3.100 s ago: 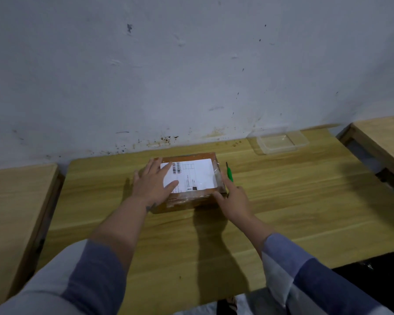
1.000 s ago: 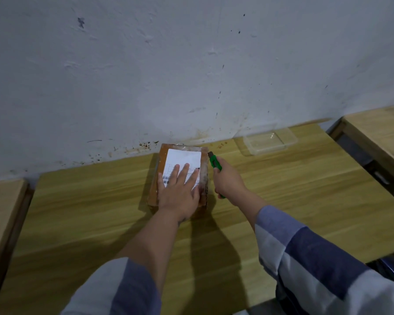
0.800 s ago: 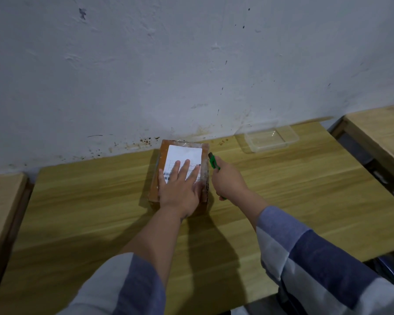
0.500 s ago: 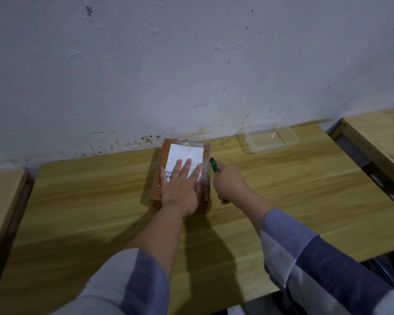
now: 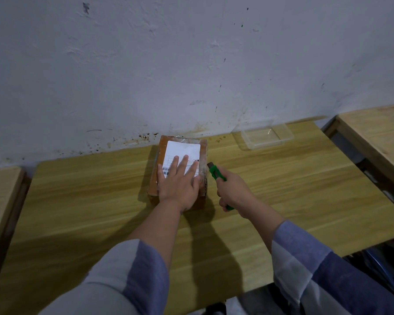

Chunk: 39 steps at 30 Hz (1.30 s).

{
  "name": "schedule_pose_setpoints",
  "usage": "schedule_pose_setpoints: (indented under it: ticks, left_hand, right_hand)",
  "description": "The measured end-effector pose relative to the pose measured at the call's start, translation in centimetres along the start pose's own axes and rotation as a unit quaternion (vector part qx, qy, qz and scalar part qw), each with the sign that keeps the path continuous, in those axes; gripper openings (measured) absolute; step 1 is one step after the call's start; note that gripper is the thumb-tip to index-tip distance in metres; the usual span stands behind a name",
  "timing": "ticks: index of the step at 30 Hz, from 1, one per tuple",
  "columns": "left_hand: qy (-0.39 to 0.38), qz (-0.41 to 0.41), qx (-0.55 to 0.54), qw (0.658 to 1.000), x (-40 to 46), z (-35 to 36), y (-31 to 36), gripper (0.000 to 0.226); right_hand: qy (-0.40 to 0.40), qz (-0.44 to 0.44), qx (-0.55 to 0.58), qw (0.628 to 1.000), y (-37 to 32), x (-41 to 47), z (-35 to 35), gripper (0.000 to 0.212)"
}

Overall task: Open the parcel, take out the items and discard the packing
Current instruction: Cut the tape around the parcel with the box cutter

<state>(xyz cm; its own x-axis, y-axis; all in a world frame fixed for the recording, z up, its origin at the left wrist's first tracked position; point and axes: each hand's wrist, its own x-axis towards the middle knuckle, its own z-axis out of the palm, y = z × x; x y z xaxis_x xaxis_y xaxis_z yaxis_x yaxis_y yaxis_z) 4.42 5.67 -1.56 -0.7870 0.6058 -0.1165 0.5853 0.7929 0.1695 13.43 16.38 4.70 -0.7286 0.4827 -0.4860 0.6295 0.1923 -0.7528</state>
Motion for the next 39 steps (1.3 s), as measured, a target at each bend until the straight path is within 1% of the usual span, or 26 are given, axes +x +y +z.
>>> schedule_pose_setpoints:
  ticks: [4, 12, 17, 21, 23, 25, 28, 30, 32, 34, 36, 39]
  left_hand:
    - [-0.001, 0.000, 0.001, 1.000, -0.1, -0.1, 0.1, 0.053]
    - [-0.003, -0.002, -0.002, 1.000, -0.1, 0.0, 0.2, 0.053]
    - [-0.011, -0.014, -0.003, 1.000, -0.2, 0.0, 0.3, 0.053]
    - [-0.034, -0.025, -0.023, 0.999, -0.5, -0.2, 0.9, 0.055]
    - [-0.064, -0.023, -0.039, 0.997, -0.5, -0.7, 0.8, 0.061]
    - [-0.087, -0.011, -0.043, 0.995, -0.6, -1.2, 0.4, 0.072]
    - [-0.090, 0.020, -0.011, 0.996, -1.0, -1.6, -0.5, 0.096]
    - [-0.086, 0.048, 0.013, 0.995, -1.1, -1.5, -1.1, 0.107]
    - [-0.081, 0.078, 0.037, 0.993, -1.1, -1.2, -1.7, 0.109]
    - [-0.066, 0.090, 0.047, 0.993, -1.1, -0.8, -2.2, 0.105]
    - [-0.049, 0.084, 0.046, 0.994, -1.3, -0.5, -2.2, 0.105]
    - [-0.033, 0.065, 0.036, 0.997, -1.8, -0.2, -1.3, 0.113]
  right_hand:
    - [-0.004, 0.013, 0.006, 1.000, 0.0, -0.6, -0.2, 0.051]
    - [0.006, -0.018, -0.053, 0.998, 1.7, -3.4, 1.0, 0.050]
    - [-0.013, -0.006, -0.030, 0.999, 2.7, -4.5, 0.7, 0.051]
    - [0.018, 0.006, -0.002, 1.000, 2.7, -4.4, -0.1, 0.049]
    - [0.023, 0.009, 0.009, 1.000, 2.5, -4.2, -0.5, 0.049]
    - [0.021, 0.009, 0.020, 1.000, 2.2, -4.1, -0.6, 0.049]
    - [0.028, 0.004, 0.033, 0.999, 1.8, -3.7, -0.6, 0.048]
    - [0.033, -0.002, 0.036, 0.999, 1.6, -3.4, -0.5, 0.048]
    - [0.031, -0.006, 0.032, 0.999, 1.5, -3.2, -0.3, 0.049]
    - [0.025, -0.008, 0.023, 0.999, 1.4, -3.2, 0.0, 0.049]
    - [0.027, -0.007, 0.004, 1.000, 1.3, -3.1, 0.3, 0.049]
    - [0.056, -0.015, -0.044, 0.997, 0.9, -2.3, 0.5, 0.049]
